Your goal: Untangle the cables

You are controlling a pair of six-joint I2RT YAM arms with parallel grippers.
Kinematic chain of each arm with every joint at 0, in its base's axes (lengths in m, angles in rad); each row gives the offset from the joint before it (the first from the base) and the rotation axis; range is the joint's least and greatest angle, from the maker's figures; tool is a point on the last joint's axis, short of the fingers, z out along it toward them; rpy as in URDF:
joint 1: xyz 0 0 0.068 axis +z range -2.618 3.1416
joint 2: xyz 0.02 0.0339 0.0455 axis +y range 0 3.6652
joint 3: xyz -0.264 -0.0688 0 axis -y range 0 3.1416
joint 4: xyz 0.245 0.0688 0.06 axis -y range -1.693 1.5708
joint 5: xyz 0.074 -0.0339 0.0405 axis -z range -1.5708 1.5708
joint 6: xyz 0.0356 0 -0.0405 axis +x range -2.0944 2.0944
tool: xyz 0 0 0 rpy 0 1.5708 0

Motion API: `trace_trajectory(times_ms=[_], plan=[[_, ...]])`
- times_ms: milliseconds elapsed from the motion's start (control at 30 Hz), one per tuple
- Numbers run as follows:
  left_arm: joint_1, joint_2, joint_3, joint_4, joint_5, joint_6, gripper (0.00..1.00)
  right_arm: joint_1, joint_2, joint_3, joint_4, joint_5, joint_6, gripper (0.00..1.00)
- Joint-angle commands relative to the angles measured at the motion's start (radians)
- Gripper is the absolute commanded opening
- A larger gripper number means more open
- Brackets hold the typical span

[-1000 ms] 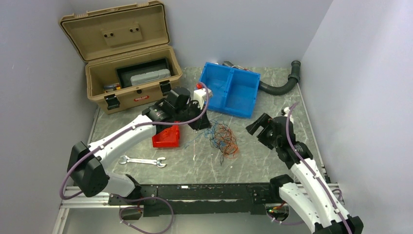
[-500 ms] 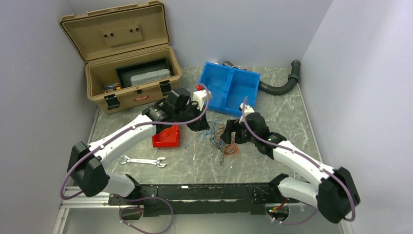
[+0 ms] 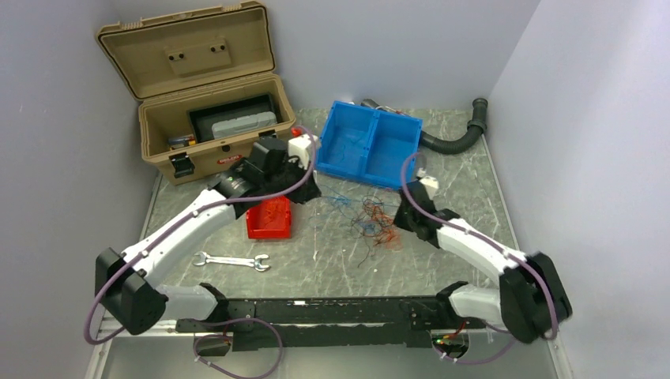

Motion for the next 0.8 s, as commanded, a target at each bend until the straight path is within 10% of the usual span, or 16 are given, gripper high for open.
trace_trajectory(times_ms=[0, 367, 567, 667, 767], plan=[[0.103, -0.103, -0.035, -0.021, -0.108, -0.067, 0.0, -0.175, -0.206, -0.083, -0.109, 0.09, 0.176, 0.0], [0.226, -0.211, -0.069, -0.039, -0.206, -0.137, 0.0, -0.336, -0.544, -0.099, -0.47, 0.359, 0.492, 0.0], [0.229, -0.183, -0.059, 0.018, -0.024, -0.105, 0.0, -0.337, -0.566, -0.078, -0.326, 0.21, 0.254, 0.08], [0.228, -0.151, -0.045, 0.026, 0.075, -0.091, 0.0, -0.336, -0.537, -0.048, -0.229, 0.026, 0.066, 0.57], [0.226, -0.156, -0.064, 0.09, 0.166, -0.102, 0.0, -0.315, -0.527, -0.041, -0.118, -0.186, -0.079, 0.78]])
